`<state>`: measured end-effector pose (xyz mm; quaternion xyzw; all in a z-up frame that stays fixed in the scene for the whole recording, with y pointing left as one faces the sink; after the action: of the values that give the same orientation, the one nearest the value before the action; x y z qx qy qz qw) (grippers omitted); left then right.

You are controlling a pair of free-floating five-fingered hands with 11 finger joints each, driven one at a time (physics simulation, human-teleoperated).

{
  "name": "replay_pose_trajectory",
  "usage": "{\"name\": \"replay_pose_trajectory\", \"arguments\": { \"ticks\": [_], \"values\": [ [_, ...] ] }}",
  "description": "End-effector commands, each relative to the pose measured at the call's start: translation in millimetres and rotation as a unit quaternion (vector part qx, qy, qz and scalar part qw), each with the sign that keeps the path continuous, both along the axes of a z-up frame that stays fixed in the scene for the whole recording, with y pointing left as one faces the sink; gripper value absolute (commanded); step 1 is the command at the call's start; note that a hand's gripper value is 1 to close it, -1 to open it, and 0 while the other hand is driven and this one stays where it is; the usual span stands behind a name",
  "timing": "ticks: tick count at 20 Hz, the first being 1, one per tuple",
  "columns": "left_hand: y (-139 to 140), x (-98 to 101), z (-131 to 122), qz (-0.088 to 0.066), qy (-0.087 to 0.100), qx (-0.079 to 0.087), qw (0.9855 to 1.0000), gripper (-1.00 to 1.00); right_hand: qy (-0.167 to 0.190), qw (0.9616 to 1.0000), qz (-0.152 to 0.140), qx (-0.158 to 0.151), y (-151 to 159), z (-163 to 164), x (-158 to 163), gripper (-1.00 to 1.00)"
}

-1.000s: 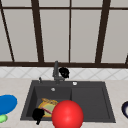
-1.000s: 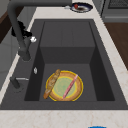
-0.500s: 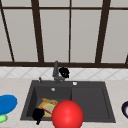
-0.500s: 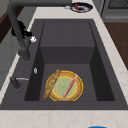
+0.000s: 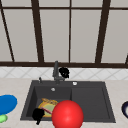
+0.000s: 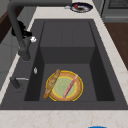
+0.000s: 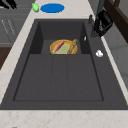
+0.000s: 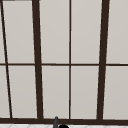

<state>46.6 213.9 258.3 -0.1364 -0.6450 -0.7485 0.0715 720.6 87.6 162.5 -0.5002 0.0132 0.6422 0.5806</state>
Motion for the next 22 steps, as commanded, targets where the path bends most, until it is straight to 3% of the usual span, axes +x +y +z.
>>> {"name": "replay_pose_trajectory", "arguments": {
  "ticks": [1,4,5,7,8,9,10,11,16,17,18,20,22],
  "values": [
    [0,0.0,0,0.000,0.000,0.000,1.0000,0.00,-0.019,0.9993,-0.006,0.032,23,8,0,1.00],
    [0,0.0,0,0.000,0.000,0.000,1.0000,0.00,-0.014,0.9996,-0.003,0.026,28,8,0,1.00],
    [0,0.0,0,0.000,0.000,0.000,1.0000,0.00,-0.019,0.9998,-0.001,0.006,31,0,0,1.00],
    [0,0.0,0,0.000,0.000,0.000,1.0000,0.00,0.001,0.9996,0.027,-0.001,13,0,12,1.00],
    [0,0.0,0,0.000,0.000,0.000,1.0000,0.00,0.002,0.9999,0.017,-0.001,8,0,8,-1.00],
    [0,0.0,0,0.000,0.000,0.000,1.0000,0.00,-0.011,0.9997,-0.017,-0.013,2,-5,-1,-1.00],
    [0,0.0,0,0.000,0.000,0.000,1.0000,0.00,-0.011,0.9996,-0.019,-0.019,0,-8,-1,-1.00],
    [0,0.0,0,0.000,0.000,0.000,1.0000,0.00,0.008,0.9998,-0.005,-0.018,0,-6,0,-1.00],
    [0,0.0,0,0.000,0.000,0.000,1.0000,0.00,-0.032,0.9992,-0.012,-0.020,1,18,1,-1.00],
    [0,0.0,0,0.000,0.000,0.000,1.0000,0.00,-0.033,0.9992,-0.011,-0.019,1,18,0,-1.00],
    [0,0.0,0,0.000,0.000,0.000,1.0000,0.00,-0.013,0.9999,0.002,-0.008,-3,17,2,-1.00],
    [0,0.0,0,0.000,0.000,0.000,1.0000,0.00,-0.020,0.9996,-0.006,-0.018,-4,24,-2,-1.00],
    [0,0.0,0,0.000,0.000,0.000,1.0000,0.00,-0.019,0.9998,-0.001,-0.001,-11,15,-3,-1.00]
  ]
}}
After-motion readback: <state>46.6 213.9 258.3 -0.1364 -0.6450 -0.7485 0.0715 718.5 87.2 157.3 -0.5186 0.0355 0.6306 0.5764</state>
